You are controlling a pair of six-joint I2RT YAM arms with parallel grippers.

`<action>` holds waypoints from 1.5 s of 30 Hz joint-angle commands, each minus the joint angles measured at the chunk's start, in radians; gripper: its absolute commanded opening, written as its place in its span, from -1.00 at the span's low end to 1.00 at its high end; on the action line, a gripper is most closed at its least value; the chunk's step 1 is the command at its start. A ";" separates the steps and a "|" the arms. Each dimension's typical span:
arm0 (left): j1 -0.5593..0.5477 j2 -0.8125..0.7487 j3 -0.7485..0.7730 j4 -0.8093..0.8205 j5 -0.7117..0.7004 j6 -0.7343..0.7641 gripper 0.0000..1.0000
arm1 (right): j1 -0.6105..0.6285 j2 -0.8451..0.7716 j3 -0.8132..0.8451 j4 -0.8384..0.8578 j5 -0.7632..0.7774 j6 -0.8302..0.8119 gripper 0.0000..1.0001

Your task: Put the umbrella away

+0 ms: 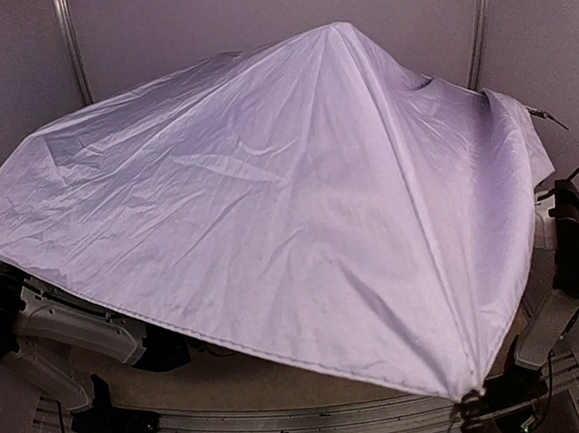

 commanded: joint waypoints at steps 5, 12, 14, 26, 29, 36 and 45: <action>-0.015 -0.098 0.123 -0.247 -0.247 0.087 -1.00 | 0.026 -0.161 -0.065 -0.320 0.296 -0.362 -0.15; -0.015 -0.053 0.233 -0.361 -0.324 0.081 -1.00 | 0.113 -0.203 -0.145 -0.471 0.512 -0.545 0.05; -0.015 -0.045 0.250 -0.390 -0.358 0.052 -1.00 | 0.120 -0.218 -0.147 -0.504 0.532 -0.558 0.08; -0.031 -0.002 0.368 -0.528 -0.466 0.006 -1.00 | 0.139 -0.144 -0.055 -0.337 0.635 -0.806 0.08; -0.040 -0.001 0.362 -0.523 -0.486 0.019 -1.00 | 0.138 -0.109 0.003 -0.323 0.634 -0.836 0.09; -0.040 0.002 0.343 -0.512 -0.501 0.014 -1.00 | 0.114 -0.031 0.188 -0.372 0.573 -0.858 0.16; -0.039 -0.023 0.300 -0.462 -0.481 0.018 -1.00 | 0.089 0.022 0.284 -0.483 0.545 -0.810 0.10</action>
